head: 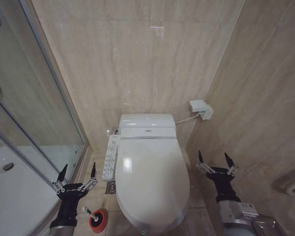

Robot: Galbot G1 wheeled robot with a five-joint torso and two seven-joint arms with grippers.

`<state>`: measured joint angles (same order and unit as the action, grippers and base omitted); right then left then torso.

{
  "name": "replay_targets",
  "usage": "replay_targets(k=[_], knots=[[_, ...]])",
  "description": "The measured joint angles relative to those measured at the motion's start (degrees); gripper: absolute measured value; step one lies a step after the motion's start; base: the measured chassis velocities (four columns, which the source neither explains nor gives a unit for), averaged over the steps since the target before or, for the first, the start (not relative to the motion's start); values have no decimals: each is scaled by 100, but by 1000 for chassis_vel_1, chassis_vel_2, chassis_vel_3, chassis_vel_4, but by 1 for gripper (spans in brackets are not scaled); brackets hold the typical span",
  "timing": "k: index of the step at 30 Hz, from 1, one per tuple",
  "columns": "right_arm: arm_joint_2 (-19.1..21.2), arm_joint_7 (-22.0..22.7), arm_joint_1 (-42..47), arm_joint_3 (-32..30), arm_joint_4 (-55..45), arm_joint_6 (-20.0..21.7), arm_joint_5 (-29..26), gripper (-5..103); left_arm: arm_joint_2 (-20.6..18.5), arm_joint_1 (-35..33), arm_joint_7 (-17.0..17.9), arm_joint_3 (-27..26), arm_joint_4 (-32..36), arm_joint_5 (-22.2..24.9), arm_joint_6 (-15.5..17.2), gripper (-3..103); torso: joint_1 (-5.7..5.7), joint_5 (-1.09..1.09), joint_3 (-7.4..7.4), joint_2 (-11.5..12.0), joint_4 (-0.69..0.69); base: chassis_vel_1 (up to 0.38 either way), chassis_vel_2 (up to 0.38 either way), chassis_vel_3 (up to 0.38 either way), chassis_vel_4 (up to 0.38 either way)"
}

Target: Open the toilet lid, clean the toilet bowl with a toilet brush, close the toilet lid, and flush.

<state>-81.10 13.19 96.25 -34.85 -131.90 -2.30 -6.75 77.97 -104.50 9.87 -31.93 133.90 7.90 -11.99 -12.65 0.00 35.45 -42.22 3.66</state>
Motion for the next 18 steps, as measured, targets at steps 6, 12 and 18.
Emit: replay_targets(k=[6,12,18], knots=[[-1,3,0,0,-2,3,-1,100,0,0,0,0,0,0,0,100,0,0,0,0,0,0,0,0,0],[-1,5,0,1,-4,5,-2,100,0,0,0,0,0,0,0,100,0,0,0,0,0,0,0,0,0],[-1,8,0,0,-6,7,-2,100,0,0,0,0,0,0,0,100,0,0,0,0,0,0,0,0,0]])
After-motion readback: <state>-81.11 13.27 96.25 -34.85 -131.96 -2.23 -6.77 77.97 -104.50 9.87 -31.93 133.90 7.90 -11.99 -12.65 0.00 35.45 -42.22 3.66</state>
